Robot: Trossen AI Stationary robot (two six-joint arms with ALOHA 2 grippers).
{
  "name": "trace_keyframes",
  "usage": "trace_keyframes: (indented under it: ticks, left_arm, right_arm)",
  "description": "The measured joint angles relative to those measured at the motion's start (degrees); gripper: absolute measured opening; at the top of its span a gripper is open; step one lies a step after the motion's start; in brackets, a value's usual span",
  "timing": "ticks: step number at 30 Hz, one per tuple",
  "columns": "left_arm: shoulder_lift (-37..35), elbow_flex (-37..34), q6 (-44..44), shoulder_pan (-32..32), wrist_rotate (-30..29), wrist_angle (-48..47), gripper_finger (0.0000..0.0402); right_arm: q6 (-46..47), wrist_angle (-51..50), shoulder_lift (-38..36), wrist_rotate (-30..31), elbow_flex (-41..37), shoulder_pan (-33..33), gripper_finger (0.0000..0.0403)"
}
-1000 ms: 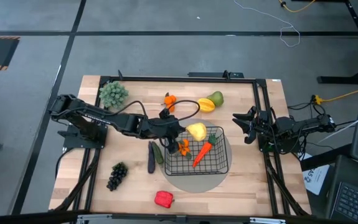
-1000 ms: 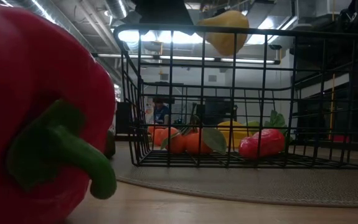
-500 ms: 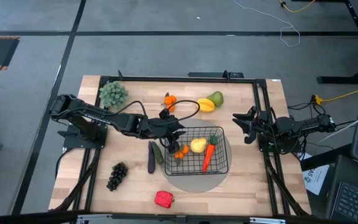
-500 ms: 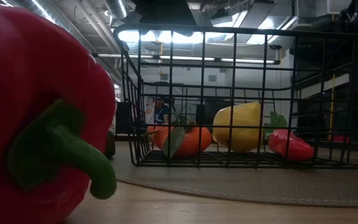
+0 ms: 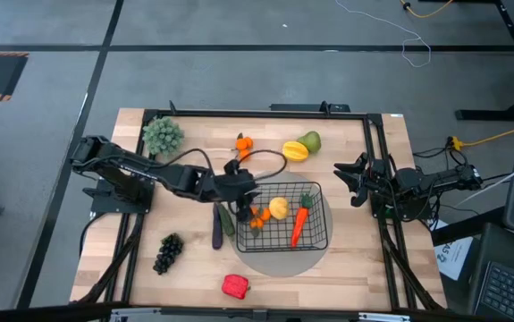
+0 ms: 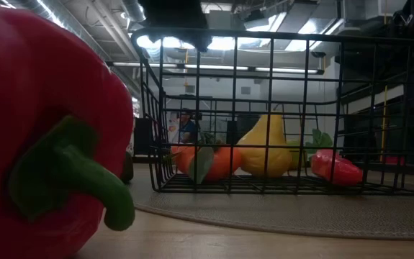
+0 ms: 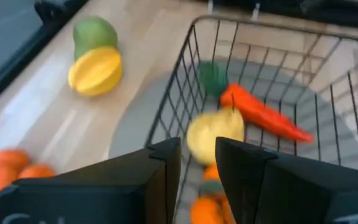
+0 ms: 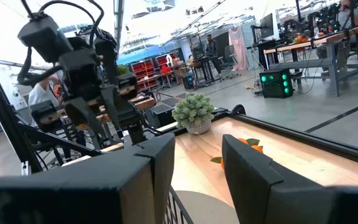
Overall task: Build produce basket
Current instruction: Put the black grapes into the black wire basket
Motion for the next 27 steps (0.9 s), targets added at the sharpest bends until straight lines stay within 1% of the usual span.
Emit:
trace_keyframes:
  ticks: [3,6,10,12,15,18,21,23,25,27]
  left_arm:
    - [-1.5,0.1,-3.7,-1.7,-0.1,-3.2,0.0085]
    - [-4.0,0.0,-4.6,-3.9,1.1,-5.5,0.0085]
    - [-9.2,0.0,-5.3,-7.6,7.8,-7.6,0.0085]
    - [-11.2,0.1,-4.8,-9.4,9.7,-9.2,0.0085]
    - [-13.4,0.1,-3.6,-11.6,11.8,-12.5,0.0085]
    - [-15.3,0.1,-4.3,-13.3,15.8,-18.7,0.0085]
    - [-16.6,0.1,-8.3,-14.5,19.9,-24.5,0.0085]
    - [-16.8,0.0,-12.0,-15.3,20.2,-28.5,0.0085]
    - [-16.9,0.0,-18.2,-16.1,20.2,-31.8,0.0085]
    - [-16.9,0.0,-26.3,-17.0,21.4,-35.4,0.0085]
  right_arm:
    - [-0.1,0.0,0.0,0.0,0.0,0.0,0.0131]
    - [-0.1,-0.1,0.0,0.0,0.0,0.0,0.0131]
    - [-0.2,-0.3,0.0,0.0,0.0,0.0,0.0131]
    - [-0.3,-0.4,0.0,0.0,0.0,0.0,0.0131]
    - [-0.4,-0.4,0.0,0.5,0.0,0.0,0.0131]
    - [-0.4,-0.4,0.0,1.0,0.0,0.0,0.0131]
    - [-0.3,-0.5,0.0,1.0,0.0,0.0,0.0131]
    - [-0.3,-0.5,0.0,1.1,0.0,0.0,0.0131]
    - [-0.3,-0.5,0.0,1.9,0.0,0.0,0.0131]
    - [-0.3,-0.5,0.0,1.9,0.0,0.0,0.0131]
